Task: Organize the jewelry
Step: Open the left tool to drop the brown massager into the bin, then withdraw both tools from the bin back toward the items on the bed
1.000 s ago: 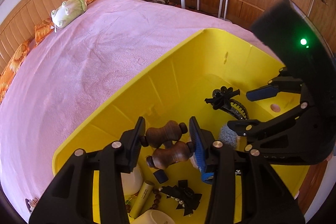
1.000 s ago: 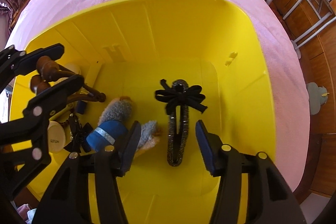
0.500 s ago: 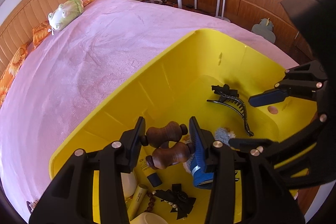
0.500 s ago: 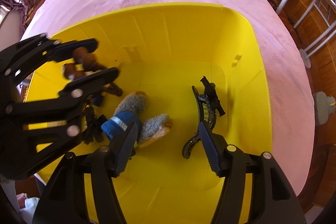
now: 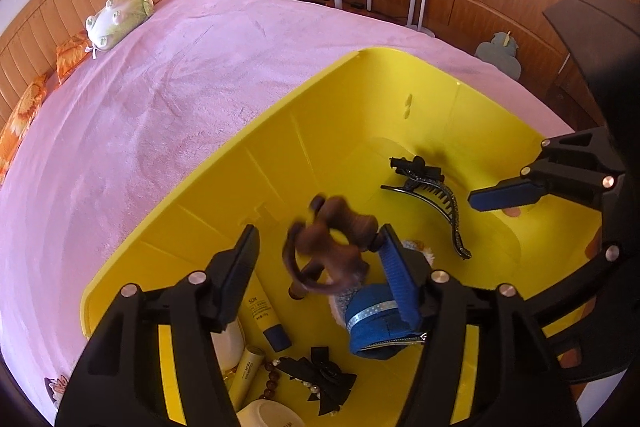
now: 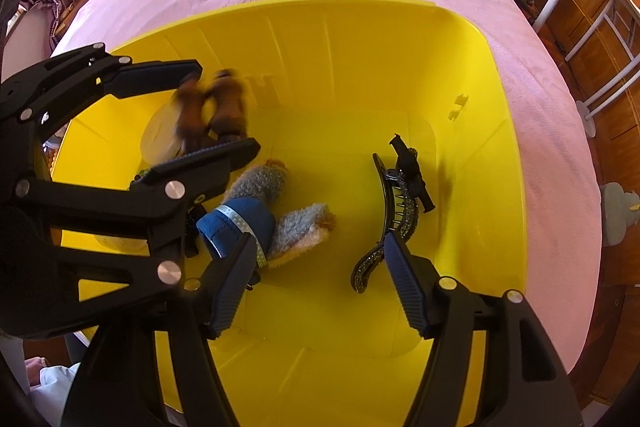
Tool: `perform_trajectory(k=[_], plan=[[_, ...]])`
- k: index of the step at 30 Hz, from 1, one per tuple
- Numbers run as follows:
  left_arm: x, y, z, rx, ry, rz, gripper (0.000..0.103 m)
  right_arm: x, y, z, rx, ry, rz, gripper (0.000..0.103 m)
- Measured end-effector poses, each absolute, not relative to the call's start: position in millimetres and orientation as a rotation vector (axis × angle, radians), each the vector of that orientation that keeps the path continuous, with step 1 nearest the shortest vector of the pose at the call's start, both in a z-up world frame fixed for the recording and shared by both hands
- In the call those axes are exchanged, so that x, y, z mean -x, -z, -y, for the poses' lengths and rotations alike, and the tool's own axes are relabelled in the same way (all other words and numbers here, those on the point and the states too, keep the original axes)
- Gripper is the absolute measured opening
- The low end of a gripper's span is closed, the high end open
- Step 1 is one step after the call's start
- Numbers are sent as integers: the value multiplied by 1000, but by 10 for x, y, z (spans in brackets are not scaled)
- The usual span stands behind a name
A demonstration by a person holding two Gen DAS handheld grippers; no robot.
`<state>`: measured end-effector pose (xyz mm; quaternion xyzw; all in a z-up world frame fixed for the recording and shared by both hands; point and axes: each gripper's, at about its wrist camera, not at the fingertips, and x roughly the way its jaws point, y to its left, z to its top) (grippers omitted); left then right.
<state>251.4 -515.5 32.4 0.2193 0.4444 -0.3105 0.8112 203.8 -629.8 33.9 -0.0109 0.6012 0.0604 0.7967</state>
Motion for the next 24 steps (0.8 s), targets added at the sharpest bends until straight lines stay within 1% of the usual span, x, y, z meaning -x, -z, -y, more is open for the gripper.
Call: perform_trajectory(k=[10,14,15,18,19,20,24], plan=[[-2520,-325,5144,-458,654,-953,62,-2013,-319,6284,18,-126,-1285,70],[-2515,-336,5090,-455,646,-954,63,-2004,-311,6273,9,-128,-1281,74],[-2516,-339,5073,-457,642,-955,67,-2001,-312,6277,5,-129,-1279,75],[-2516,-387,4990,-460,634,-960,74,-1983,-321,6244,-3,-141,-1269,83],[-2516,-398,4958,-462,633,-964,76,-1978,-326,6219,2,-142,-1266,87],[-2512,-411,4921,-465,635,-970,81,-1974,-330,6200,6,-142,-1263,91],[-2467,-484,4726,-505,627,-964,85,-1966,-357,6099,37,-121,-1261,97]])
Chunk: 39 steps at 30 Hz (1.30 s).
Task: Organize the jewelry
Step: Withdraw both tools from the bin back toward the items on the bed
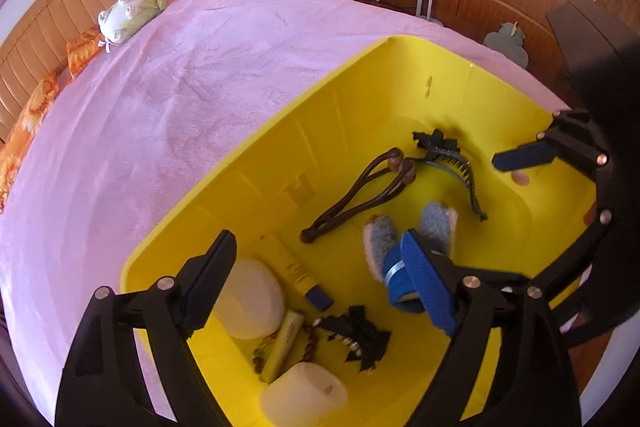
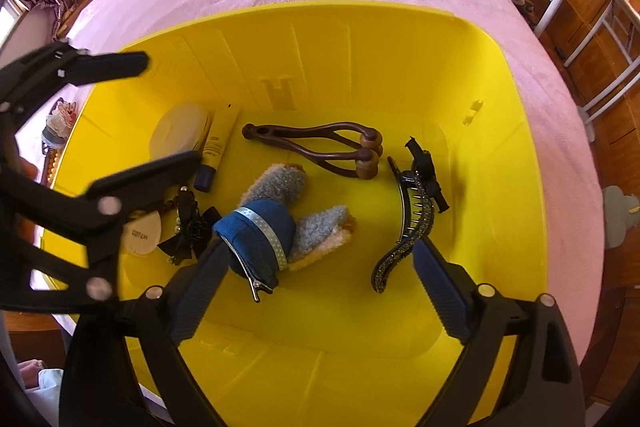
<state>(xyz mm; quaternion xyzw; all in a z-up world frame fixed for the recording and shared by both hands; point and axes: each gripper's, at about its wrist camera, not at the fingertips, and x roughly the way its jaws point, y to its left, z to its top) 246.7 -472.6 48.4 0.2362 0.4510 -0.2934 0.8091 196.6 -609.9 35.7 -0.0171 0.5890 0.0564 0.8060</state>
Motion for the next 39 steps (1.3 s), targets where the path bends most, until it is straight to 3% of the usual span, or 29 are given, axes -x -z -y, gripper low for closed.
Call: perform_trajectory(k=[9,23,39], plan=[[-2346,-741,4229,-471,596,-927,96,-1920,-546,6009,-30,-68,-1243,98],[-2208,-825,3238,-442,533,-963,96,-1775,-971,5155,93,-142,-1200,98],[-2159,-435,1083,-212,327,-1089,96,-1803,-925,3339,282,-391,-1219,98]])
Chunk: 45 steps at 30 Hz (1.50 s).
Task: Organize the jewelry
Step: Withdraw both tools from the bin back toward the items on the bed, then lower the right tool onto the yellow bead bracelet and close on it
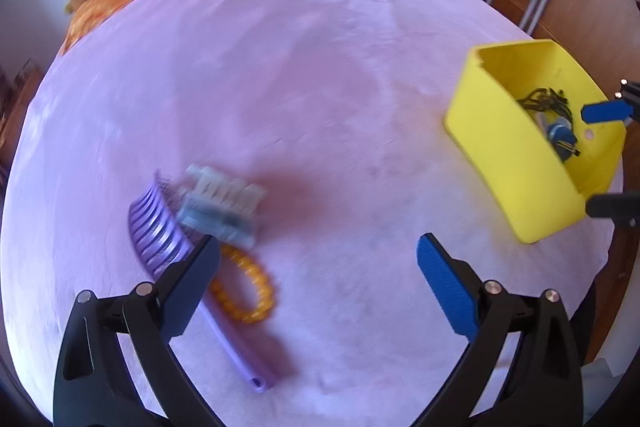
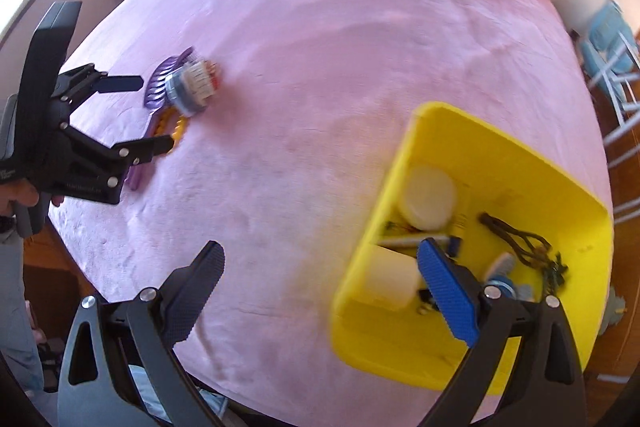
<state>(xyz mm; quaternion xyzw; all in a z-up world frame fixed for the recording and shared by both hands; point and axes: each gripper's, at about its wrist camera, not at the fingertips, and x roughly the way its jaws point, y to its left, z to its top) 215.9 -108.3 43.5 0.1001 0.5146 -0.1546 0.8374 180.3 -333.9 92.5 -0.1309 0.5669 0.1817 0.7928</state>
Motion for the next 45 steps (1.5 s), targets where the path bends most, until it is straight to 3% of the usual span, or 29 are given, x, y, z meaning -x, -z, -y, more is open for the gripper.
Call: perform_trajectory(k=[11,34,35,36,37,43,45], plan=[[-1976,-40,36,-30,258,-1104,96,-2025,-311,2182,335,-491,-1318,98],[-1665,320,-686,199,228,-1058,96,-2495,388,1079,193,-450,-1344,97],[-1653,325,-701,203,231,-1055,96,-2502,417,1038,197,-446,-1346,87],[-1640,329,-711,204,233,-1052,96,-2515,442,1012,202,-441,-1350,69],[-1621,333,-724,206,239,-1050,96,-2526,474,986,206,-433,-1357,65],[-1569,334,-757,221,257,-1035,96,-2601,656,834,229,-383,-1357,64],[-1559,339,-761,227,261,-1032,96,-2616,678,798,241,-364,-1355,55]])
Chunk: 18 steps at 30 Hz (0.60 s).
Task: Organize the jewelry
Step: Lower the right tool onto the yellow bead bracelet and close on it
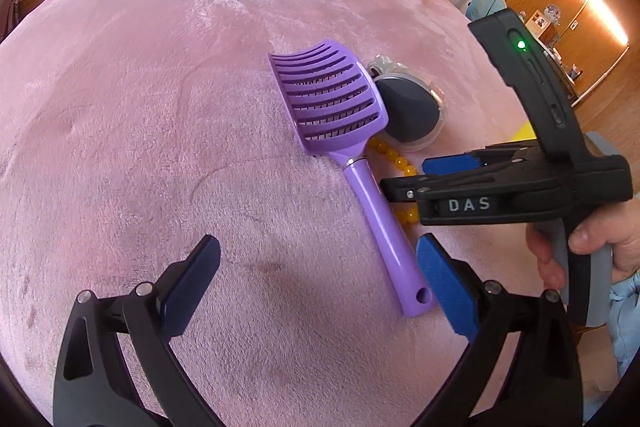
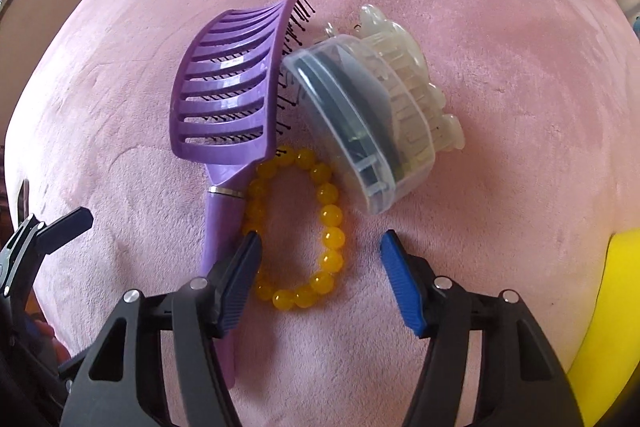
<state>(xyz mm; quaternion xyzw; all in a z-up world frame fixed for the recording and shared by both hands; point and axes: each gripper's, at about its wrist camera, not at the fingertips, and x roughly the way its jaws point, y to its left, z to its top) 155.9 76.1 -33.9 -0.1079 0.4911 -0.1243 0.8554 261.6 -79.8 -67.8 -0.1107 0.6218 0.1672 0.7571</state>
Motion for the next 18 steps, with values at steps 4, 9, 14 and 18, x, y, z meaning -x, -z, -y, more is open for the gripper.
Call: perform_trajectory(k=[4,9,14,18], plan=[[-1560,367,-748,233,267,-1037,96,-2565,734,666,374,-339,-1325,44],[-1580,404,-723,239,270,-1043,96,-2502,748,625,417,-321,-1291,27],[-1591,426,-726,247,270,-1044,96,-2355,718,603,428,-351,-1270,13],[-1589,436,-729,259,268,-1048,96,-2279,612,627,414,-395,-1267,12]])
